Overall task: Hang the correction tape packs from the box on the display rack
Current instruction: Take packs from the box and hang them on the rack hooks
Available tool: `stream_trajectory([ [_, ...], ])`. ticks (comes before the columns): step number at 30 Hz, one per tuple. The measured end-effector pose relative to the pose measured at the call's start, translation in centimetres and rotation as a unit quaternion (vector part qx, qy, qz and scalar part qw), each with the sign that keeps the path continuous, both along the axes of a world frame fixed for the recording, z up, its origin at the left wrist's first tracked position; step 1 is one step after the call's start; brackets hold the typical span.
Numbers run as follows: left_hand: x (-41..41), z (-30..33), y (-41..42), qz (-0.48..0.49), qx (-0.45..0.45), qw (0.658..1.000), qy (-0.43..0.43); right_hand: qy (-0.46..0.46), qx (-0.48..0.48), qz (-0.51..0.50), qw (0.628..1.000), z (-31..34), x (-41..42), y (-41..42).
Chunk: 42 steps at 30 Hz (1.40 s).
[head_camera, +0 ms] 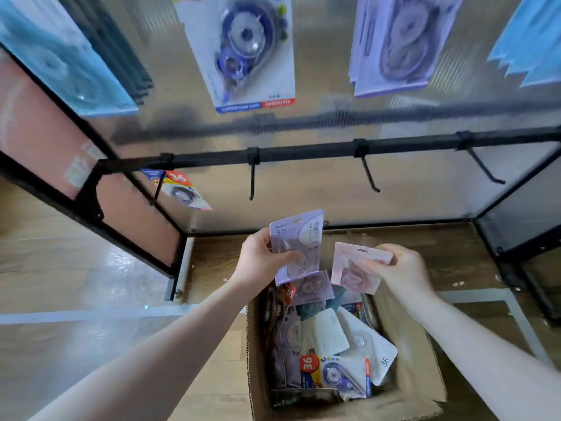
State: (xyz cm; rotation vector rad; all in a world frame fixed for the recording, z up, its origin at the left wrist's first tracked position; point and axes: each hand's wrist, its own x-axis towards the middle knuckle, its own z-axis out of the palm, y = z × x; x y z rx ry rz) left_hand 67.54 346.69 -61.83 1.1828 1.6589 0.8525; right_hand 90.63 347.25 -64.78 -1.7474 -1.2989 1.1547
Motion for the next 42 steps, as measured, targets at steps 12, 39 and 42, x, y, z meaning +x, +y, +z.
stream_trajectory([
  [12, 3.1, 19.6, -0.2, -0.042, 0.001, 0.999, 0.015, 0.026, 0.028, -0.116, 0.993, 22.4, 3.4, -1.5],
  [39, 11.6, 30.1, 4.8, 0.069, -0.017, 0.990, -0.121, 0.045, 0.049, 0.007, 0.998, 33.5, 13.9, 4.7],
  [42, 11.5, 29.8, 5.5, 0.072, -0.022, 0.989, -0.131, 0.043, 0.046, 0.011, 0.998, 33.3, 13.5, 4.6],
])
